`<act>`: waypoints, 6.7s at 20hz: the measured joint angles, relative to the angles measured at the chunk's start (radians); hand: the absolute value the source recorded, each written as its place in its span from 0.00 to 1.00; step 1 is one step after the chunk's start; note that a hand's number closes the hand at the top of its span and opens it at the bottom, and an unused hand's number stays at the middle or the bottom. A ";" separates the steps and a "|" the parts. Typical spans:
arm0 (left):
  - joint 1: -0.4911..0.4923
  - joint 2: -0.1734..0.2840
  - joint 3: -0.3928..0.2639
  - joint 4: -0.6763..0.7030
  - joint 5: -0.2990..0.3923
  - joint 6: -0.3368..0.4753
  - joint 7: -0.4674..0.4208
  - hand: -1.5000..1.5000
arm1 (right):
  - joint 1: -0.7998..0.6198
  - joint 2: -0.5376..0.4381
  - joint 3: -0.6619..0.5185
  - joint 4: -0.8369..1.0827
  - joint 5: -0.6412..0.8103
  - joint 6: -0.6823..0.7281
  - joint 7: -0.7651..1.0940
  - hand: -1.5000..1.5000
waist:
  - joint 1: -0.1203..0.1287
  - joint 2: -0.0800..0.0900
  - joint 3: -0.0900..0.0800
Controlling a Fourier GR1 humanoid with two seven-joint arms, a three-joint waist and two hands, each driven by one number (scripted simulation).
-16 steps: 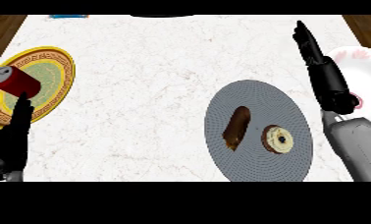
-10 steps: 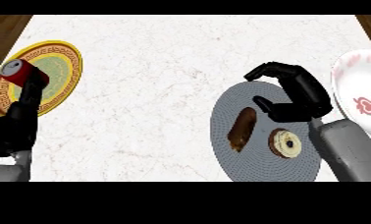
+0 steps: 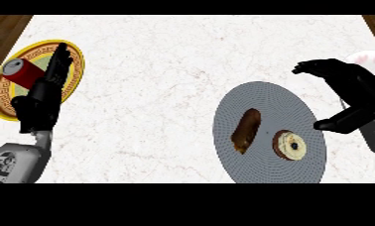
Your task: Pick the cupcake from the placemat and place it in the bowl
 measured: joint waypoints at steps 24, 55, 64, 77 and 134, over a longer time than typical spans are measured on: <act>-0.049 -0.032 -0.039 -0.067 -0.071 0.029 0.140 0.50 | -0.167 -0.299 0.382 -0.199 0.610 -0.137 -0.197 0.00 | 0.006 -0.016 -0.009; -0.047 -0.114 0.061 -0.055 -0.170 -0.044 0.157 0.50 | -0.145 -0.031 0.545 -0.038 1.088 -0.272 -0.224 1.00 | -0.016 -0.026 -0.014; 0.006 -0.128 0.070 -0.123 -0.192 -0.065 0.177 0.50 | -0.126 0.014 0.507 -0.010 1.143 -0.363 -0.311 1.00 | -0.016 -0.035 -0.021; 0.056 -0.114 0.138 -0.136 -0.198 -0.070 0.188 0.50 | 0.190 -0.090 0.457 -0.293 1.089 -0.441 -0.198 1.00 | -0.105 -0.055 -0.019; -0.057 -0.209 0.099 -0.101 -0.268 -0.121 0.190 0.50 | -0.022 -0.122 -0.250 0.365 0.613 -0.746 -0.023 0.00 | 0.027 -0.007 -0.007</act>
